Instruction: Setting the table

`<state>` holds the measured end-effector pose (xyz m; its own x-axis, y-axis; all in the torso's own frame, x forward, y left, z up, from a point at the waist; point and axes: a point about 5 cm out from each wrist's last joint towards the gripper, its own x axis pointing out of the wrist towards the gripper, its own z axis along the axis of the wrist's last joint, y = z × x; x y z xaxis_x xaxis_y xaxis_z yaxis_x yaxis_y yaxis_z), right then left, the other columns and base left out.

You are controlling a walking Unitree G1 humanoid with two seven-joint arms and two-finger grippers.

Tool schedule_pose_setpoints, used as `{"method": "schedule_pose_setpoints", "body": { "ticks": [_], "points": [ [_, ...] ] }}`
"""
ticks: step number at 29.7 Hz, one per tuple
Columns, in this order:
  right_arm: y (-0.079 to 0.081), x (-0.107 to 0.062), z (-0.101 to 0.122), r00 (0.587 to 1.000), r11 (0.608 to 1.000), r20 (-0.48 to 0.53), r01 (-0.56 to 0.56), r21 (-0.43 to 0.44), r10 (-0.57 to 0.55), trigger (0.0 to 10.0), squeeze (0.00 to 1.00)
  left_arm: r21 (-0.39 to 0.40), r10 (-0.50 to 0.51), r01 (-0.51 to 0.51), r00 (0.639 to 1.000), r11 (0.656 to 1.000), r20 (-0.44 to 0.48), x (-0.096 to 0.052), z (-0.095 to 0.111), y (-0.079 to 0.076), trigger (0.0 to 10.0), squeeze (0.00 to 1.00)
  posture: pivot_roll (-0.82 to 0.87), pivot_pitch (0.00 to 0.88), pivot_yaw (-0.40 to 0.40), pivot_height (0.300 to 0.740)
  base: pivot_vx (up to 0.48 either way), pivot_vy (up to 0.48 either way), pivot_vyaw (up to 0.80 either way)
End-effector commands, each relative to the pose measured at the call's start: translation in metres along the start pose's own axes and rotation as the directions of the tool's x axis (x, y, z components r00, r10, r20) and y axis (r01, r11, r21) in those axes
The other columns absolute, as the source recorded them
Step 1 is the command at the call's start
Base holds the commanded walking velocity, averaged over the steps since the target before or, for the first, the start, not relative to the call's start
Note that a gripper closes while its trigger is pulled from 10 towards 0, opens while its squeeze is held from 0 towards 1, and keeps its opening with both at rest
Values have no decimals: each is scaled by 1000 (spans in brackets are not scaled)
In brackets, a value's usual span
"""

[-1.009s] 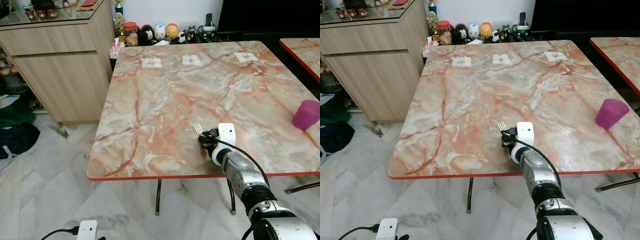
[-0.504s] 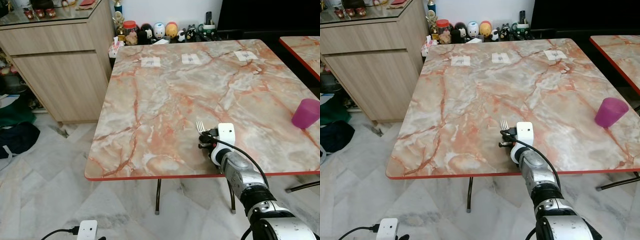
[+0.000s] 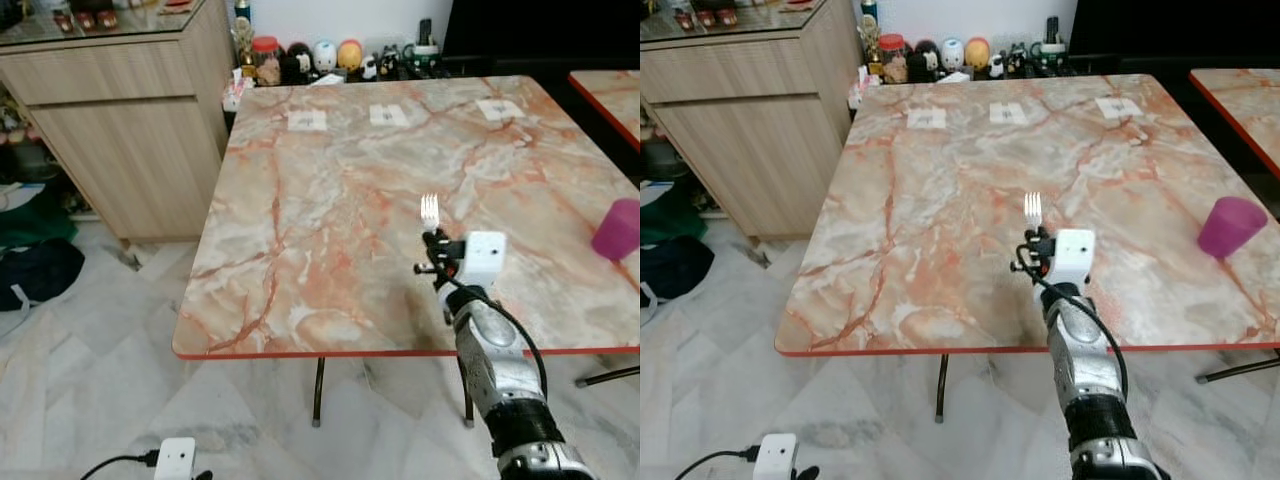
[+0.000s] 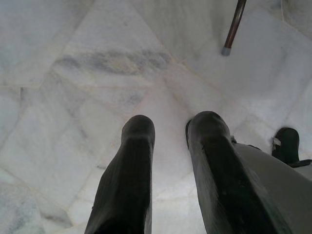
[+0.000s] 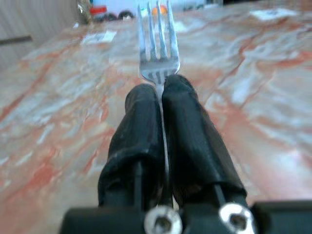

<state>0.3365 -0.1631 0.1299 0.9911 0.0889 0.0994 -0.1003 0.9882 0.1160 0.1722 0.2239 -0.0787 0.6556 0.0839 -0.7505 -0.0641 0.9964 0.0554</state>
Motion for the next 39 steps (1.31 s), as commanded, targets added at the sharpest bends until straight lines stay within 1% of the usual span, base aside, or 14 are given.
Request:
{"method": "schedule_pose_setpoints", "body": {
  "ticks": [1, 2, 4, 6, 7, 9, 11, 13, 15, 17, 27, 32, 37, 39],
  "points": [
    [7, -5, 15, 997, 1000, 67, -27, 1, 27, 10000, 0, 0, 4, -4, 1000, 1000, -25, -2, -6, 2, 10000, 0, -47, 78, 30, 740, 0, 0, 0],
    [9, -8, 18, 996, 999, 77, -38, -16, 40, 10000, 0, 2, 6, -6, 1000, 1000, -22, -2, -6, 2, 10000, 0, -49, 76, 31, 740, 0, 0, 0],
    [9, -10, 22, 996, 999, 83, -26, -36, 28, 10000, 0, 22, -1, 2, 1000, 1000, -23, -1, -5, 1, 10000, 0, -60, 79, 32, 740, 0, -247, 0],
    [4, -10, 30, 993, 1000, 114, 16, -14, -15, 10000, 0, 22, -3, 3, 1000, 1000, -25, -1, -5, -1, 10000, 0, -68, 67, 32, 740, 0, -446, 0],
    [4, -10, 30, 993, 1000, 114, 16, -14, -15, 10000, 0, 22, -3, 3, 1000, 1000, -25, -1, -5, -1, 10000, 0, -68, 67, 32, 740, 0, -480, 0],
    [-1, -6, 39, 989, 998, 143, 49, -37, -43, 10000, 0, 19, -9, 9, 1000, 1000, -20, 0, -3, -3, 10000, 0, -68, 65, 30, 740, 0, -476, 0],
    [-1, -5, 44, 987, 998, 151, 55, -28, -50, 10000, 0, 19, -10, 10, 1000, 1000, -15, 0, -2, -4, 10000, 0, -73, 59, 26, 740, 0, -472, 0],
    [2, -4, 48, 988, 999, 153, 35, -29, -30, 10000, 0, 20, -8, 8, 1000, 1000, -11, 1, 0, -5, 10000, 0, -70, 58, 22, 740, 0, -472, -334],
    [3, -5, 49, 988, 1000, 153, 25, -13, -23, 10000, 0, 18, -9, 9, 1000, 1000, -10, 1, 0, -7, 10000, 0, -69, 57, 22, 740, 0, -472, -800],
    [2, -6, 50, 987, 999, 157, 38, -17, -35, 10000, 0, 16, -9, 9, 1000, 1000, -10, 1, 0, -7, 10000, 0, -67, 58, 18, 740, 0, -472, -625],
    [7, -7, 53, 985, 999, 170, 27, -19, -24, 10000, 0, 12, -6, 6, 1000, 1000, -17, 1, -1, -6, 10000, 0, -62, 58, 20, 740, 0, -468, 0],
    [6, -7, 52, 987, 999, 160, 37, -33, -31, 10000, 0, 16, -4, 4, 1000, 1000, -18, 1, -2, -5, 10000, 0, -67, 56, 28, 740, 0, -452, 0],
    [3, -9, 54, 984, 998, 173, 46, -52, -36, 10000, 0, 23, -7, 7, 1000, 1000, -22, 0, -3, -6, 10000, 0, -68, 67, 34, 740, 0, -431, 0],
    [2, -9, 56, 983, 996, 181, 47, -73, -33, 10000, 0, 22, -6, 7, 1000, 1000, -24, 1, -3, -5, 10000, 0, -68, 74, 35, 740, 0, -424, 794]
  ]
}}
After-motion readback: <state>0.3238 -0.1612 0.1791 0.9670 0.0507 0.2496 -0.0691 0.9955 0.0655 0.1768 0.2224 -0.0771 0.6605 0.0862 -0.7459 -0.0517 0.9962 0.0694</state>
